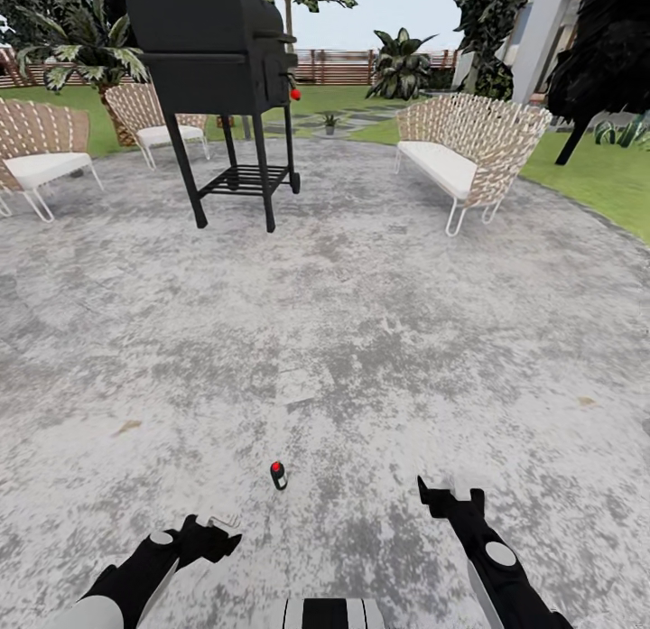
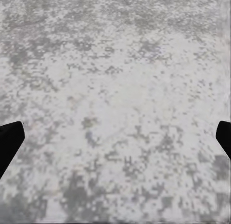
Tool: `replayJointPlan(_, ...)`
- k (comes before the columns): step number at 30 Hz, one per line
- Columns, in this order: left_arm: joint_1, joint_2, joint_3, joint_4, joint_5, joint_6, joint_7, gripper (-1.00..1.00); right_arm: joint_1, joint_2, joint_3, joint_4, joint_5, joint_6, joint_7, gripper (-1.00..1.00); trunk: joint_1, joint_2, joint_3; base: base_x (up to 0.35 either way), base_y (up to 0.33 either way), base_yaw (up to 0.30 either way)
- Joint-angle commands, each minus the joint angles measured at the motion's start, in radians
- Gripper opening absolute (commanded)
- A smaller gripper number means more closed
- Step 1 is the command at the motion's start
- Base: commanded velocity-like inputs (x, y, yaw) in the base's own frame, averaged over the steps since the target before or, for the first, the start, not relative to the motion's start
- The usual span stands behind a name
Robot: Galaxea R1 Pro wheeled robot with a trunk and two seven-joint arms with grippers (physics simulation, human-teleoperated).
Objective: Pick up the pesticide atomizer in the garden and spray insectifuge to fully cover both potted plants in the garden.
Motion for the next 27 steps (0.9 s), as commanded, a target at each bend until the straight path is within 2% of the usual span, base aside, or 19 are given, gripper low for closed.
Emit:
replayJointPlan(1,0.000,0.001,-0.002,-0.002,0.000,-0.006,-0.003,1.00,0.000,0.000,0.000,-0.001,0.000,0.003,0.000,1.00,0.000,0.000,-0.001,0.000,0.000,-0.243)
replayJointPlan(8,0.000,0.001,0.001,0.006,0.000,-0.038,-0.003,1.00,0.000,0.000,0.000,0.000,0.000,0.004,0.000,1.00,0.000,0.000,-0.001,0.003,0.002,-0.241)
replayJointPlan(14,0.000,0.000,0.000,0.008,0.000,-0.041,-0.002,1.00,0.000,0.001,0.001,-0.001,-0.002,0.003,0.000,1.00,0.000,0.000,-0.001,0.165,0.130,-0.055)
replayJointPlan(20,0.000,-0.002,-0.003,0.009,0.000,-0.041,0.000,1.00,0.000,0.002,0.002,-0.001,-0.003,0.003,0.000,1.00,0.000,0.000,-0.001,0.021,0.009,-0.002)
replayJointPlan(27,0.000,-0.003,-0.003,0.009,0.000,-0.042,0.000,1.00,0.000,0.002,0.002,-0.001,-0.003,0.003,0.000,1.00,0.000,0.000,-0.001,0.150,0.000,-0.141)
